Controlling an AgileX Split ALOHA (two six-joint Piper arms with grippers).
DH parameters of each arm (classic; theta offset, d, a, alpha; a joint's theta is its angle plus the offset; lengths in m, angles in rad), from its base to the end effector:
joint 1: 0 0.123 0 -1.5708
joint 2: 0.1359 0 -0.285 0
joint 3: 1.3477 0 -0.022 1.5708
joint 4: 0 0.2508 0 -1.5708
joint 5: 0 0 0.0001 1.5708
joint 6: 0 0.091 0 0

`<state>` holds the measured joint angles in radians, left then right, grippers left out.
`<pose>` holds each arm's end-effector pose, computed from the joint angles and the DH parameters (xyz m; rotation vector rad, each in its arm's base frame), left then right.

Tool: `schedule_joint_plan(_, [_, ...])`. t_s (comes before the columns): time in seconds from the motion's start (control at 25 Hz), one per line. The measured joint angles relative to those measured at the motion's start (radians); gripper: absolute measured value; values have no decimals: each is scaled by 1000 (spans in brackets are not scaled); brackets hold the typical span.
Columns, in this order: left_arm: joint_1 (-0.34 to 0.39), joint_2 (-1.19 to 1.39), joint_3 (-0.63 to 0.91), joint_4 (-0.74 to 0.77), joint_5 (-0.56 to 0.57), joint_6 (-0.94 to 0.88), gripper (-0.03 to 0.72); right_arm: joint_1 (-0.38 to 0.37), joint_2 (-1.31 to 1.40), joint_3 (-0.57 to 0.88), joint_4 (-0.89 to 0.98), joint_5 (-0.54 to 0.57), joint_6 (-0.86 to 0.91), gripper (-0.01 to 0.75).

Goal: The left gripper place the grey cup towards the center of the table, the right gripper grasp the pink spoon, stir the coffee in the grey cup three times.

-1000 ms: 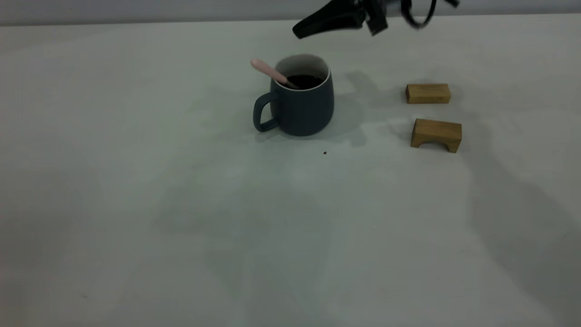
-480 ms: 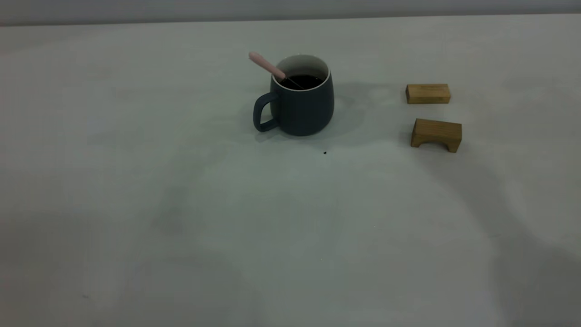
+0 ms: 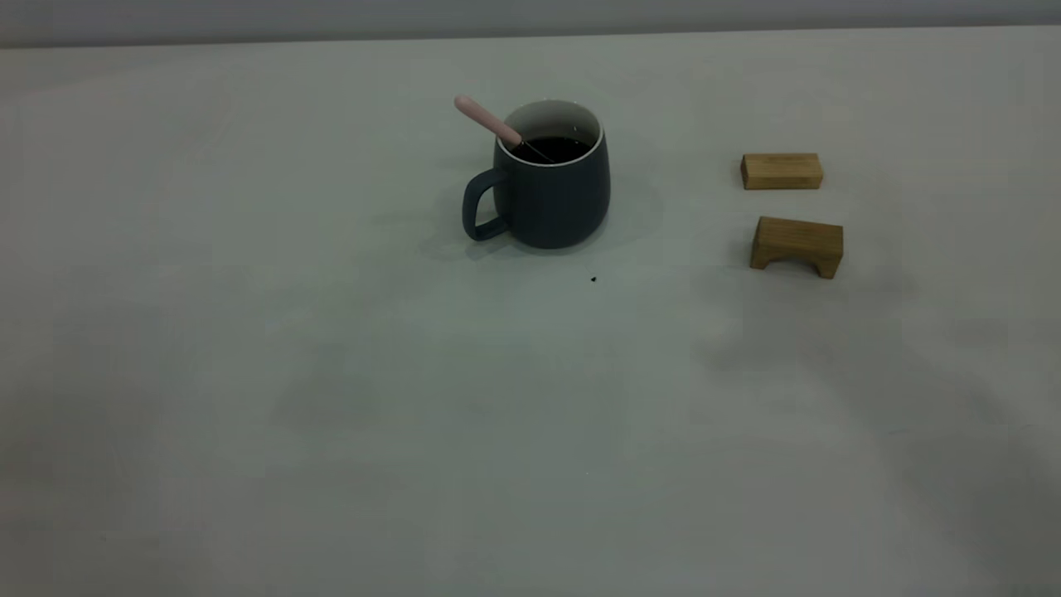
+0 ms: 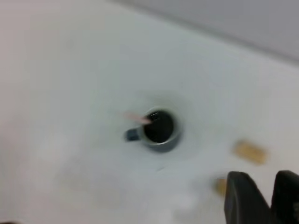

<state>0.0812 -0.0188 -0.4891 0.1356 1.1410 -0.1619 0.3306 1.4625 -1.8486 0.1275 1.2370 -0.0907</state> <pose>-0.0113 0.0103 0.2684 -0.2694 2.0935 0.1158 0.2673 0.1033 0.4794 -0.5008 2.2879 0.2807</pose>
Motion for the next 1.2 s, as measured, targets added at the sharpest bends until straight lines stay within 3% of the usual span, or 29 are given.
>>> schedule_joint_plan(0.44, [0, 0, 0, 0, 0, 0, 567, -4, -715, 504, -127, 1, -1, 186])
schedule_joint_plan(0.8, [0, 0, 0, 0, 0, 0, 567, -192, -1248, 942, -127, -26, 5, 200])
schedule_joint_plan(0.92, [0, 0, 0, 0, 0, 0, 567, -211, -1352, 1097, -69, -29, 7, 203])
schedule_joint_plan(1.2, [0, 0, 0, 0, 0, 0, 567, -230, -1444, 1299, -53, -72, -9, 215])
